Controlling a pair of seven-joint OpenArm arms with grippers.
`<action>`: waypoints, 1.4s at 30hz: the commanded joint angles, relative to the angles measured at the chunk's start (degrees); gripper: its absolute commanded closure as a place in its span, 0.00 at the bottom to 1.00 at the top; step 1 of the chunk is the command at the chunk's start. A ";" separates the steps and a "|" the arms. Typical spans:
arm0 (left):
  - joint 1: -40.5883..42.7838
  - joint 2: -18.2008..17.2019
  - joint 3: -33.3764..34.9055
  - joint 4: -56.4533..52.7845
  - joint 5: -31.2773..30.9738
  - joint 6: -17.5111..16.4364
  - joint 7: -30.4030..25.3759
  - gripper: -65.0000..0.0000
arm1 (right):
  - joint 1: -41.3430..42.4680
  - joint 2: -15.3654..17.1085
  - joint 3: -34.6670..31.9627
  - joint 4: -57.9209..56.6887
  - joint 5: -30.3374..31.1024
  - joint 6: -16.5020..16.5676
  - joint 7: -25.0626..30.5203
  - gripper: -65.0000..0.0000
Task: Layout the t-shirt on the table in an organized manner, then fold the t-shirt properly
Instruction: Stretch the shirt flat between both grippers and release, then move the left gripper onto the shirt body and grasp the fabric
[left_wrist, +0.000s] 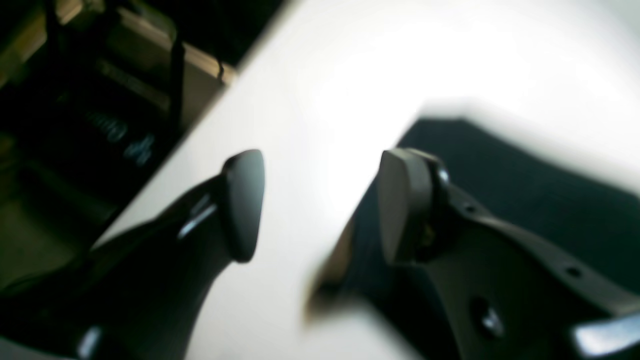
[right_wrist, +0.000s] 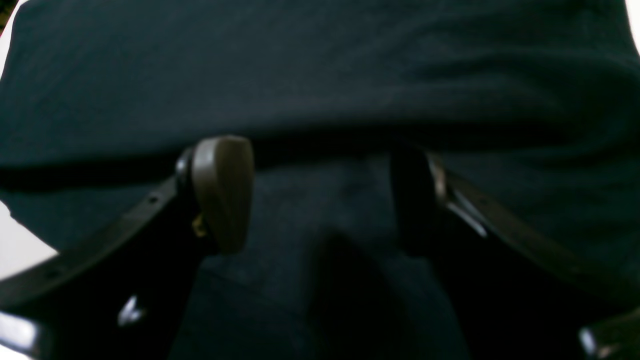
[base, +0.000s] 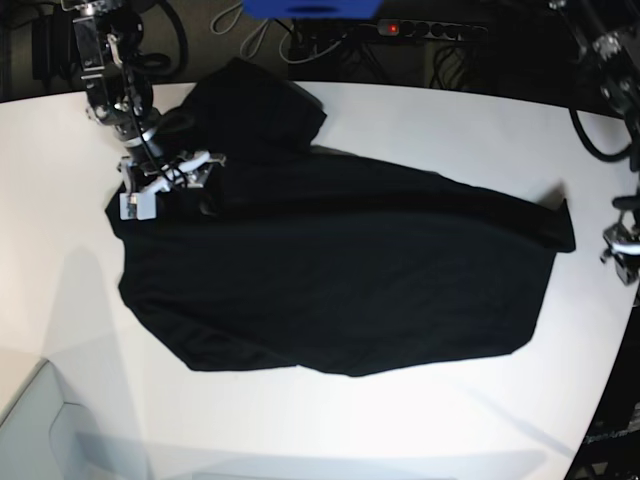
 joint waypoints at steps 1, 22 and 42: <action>-3.17 -0.98 1.32 -2.44 -0.14 -0.21 -0.48 0.45 | 0.43 0.36 0.05 0.18 0.28 0.54 1.29 0.33; -37.72 3.59 29.01 -61.69 14.46 0.32 -30.54 0.45 | -1.15 0.63 0.13 0.26 0.28 0.54 1.03 0.33; -41.50 9.83 29.36 -82.79 20.43 -0.12 -41.27 0.48 | -2.99 0.72 0.22 0.26 0.28 0.54 1.03 0.33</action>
